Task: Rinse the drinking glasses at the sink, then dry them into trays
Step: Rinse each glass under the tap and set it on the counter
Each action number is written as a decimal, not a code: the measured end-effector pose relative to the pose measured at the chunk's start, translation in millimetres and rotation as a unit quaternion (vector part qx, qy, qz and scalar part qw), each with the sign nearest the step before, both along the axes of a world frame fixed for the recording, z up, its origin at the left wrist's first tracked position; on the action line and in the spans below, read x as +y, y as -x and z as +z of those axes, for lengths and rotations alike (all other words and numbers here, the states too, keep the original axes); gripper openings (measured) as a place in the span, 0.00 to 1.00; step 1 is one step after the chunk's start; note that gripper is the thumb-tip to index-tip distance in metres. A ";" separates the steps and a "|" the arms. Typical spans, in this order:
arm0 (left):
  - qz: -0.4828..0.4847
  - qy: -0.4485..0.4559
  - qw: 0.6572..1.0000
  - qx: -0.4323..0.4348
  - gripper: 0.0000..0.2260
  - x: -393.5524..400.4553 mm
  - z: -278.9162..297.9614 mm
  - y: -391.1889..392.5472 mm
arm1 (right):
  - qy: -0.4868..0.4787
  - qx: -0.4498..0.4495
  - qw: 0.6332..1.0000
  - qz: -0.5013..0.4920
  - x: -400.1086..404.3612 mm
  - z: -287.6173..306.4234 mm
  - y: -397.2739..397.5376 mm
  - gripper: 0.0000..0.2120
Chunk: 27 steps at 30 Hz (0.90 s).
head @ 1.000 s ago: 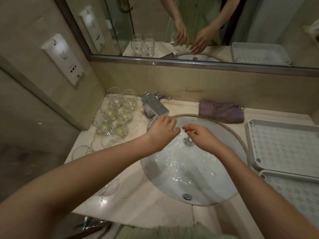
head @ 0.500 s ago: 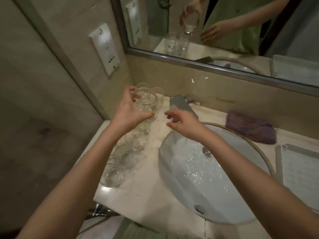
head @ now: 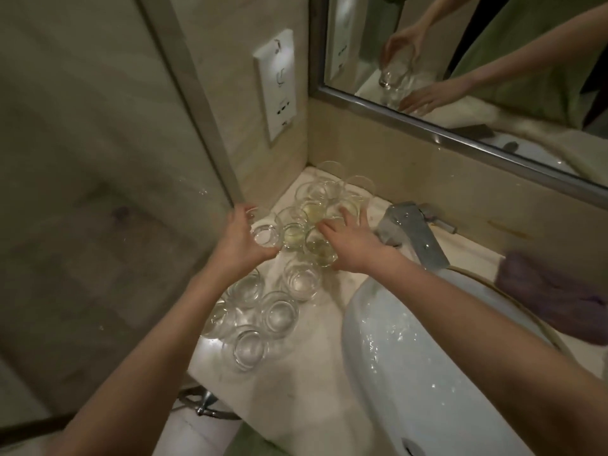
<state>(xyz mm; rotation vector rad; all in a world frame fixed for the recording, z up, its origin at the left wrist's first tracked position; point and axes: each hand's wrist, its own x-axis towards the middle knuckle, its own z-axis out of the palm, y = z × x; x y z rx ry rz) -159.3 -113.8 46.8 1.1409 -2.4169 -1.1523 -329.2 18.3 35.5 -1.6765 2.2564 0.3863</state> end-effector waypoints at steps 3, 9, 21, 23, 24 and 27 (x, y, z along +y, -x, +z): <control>-0.012 0.002 1.000 -0.026 0.38 -6.8 -14.1 2.7 | -0.007 0.010 1.000 0.010 -6.4 -9.9 1.9 0.41; -0.051 -0.006 0.995 -0.087 0.39 -12.5 -34.5 6.4 | 0.003 -0.006 1.000 0.002 -15.4 -22.0 2.4 0.41; -0.103 0.083 0.963 -0.234 0.38 -10.6 -51.8 11.5 | 0.030 -0.055 0.998 0.018 -16.3 -28.9 16.4 0.41; -0.110 0.091 0.959 -0.244 0.38 -10.5 -51.1 11.6 | 0.053 -0.070 0.996 0.010 -13.5 -25.4 18.6 0.41; -0.117 0.095 0.956 -0.253 0.38 -10.4 -49.9 12.0 | 0.070 -0.082 0.994 0.001 -11.2 -22.5 19.6 0.41; -0.148 0.088 0.939 -0.299 0.41 -13.3 -41.7 13.3 | 0.142 -0.145 0.978 -0.050 2.6 -8.8 21.2 0.40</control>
